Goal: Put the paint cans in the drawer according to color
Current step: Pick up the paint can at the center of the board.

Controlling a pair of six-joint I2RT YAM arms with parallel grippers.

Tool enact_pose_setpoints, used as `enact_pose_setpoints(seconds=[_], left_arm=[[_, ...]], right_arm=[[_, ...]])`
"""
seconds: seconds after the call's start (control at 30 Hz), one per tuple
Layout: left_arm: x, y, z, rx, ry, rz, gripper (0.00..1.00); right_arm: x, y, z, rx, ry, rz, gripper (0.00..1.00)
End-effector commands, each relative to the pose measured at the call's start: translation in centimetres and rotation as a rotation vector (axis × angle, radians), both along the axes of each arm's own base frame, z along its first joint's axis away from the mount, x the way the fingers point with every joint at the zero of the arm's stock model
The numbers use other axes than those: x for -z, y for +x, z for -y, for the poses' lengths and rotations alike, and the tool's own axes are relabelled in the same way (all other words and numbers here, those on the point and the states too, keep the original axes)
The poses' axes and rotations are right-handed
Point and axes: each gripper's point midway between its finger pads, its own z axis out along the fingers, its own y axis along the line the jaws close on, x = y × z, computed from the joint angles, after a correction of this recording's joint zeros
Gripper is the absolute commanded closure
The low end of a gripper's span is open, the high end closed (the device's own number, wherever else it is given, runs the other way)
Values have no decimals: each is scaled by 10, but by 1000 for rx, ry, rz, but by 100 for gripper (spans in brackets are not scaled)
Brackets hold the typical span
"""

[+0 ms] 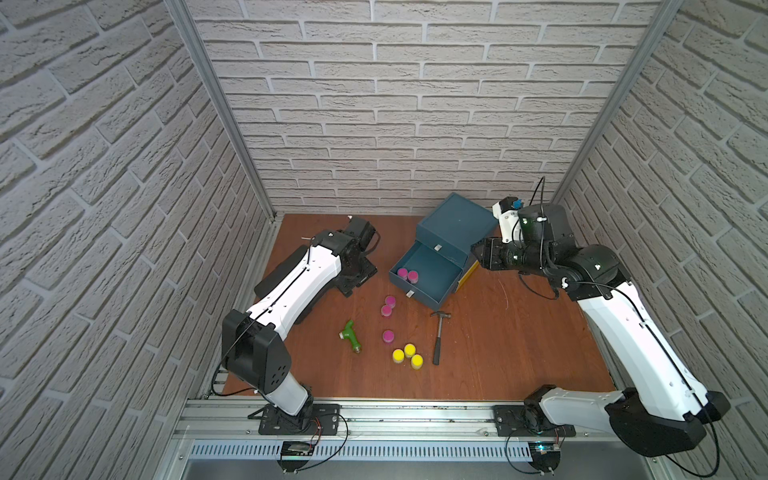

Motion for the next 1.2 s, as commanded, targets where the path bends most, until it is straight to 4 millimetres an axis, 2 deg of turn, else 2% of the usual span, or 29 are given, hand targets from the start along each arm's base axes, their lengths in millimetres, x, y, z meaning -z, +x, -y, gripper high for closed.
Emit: enact_pose_setpoints(seconds=[0.0,0.1,0.27,0.4,0.57,0.67,0.8,1.17], left_arm=[[22,-10,26,88,-94,-6,30],[39,-27,40,187,-102,-34,28],[62,-53,53,225,-125,-101,26],[78,-62,68,210,-177,-126,24],[94,-62,80,208,-169,-151,23],[103,-66,80,203,-145,-181,24],[112,-80,69,175,-96,-243,27],[126,-84,68,167,-76,-267,35]], right_arm=[[-12,6,-4,-3,30,39,52],[-11,6,-4,-3,26,36,52],[-6,5,-4,-2,28,23,52],[-2,3,-5,-2,37,10,52],[0,1,-5,-7,39,-1,52],[1,-2,-4,-9,38,-8,52],[3,-4,-3,-13,34,-10,52],[3,-4,-5,-19,36,-9,52]])
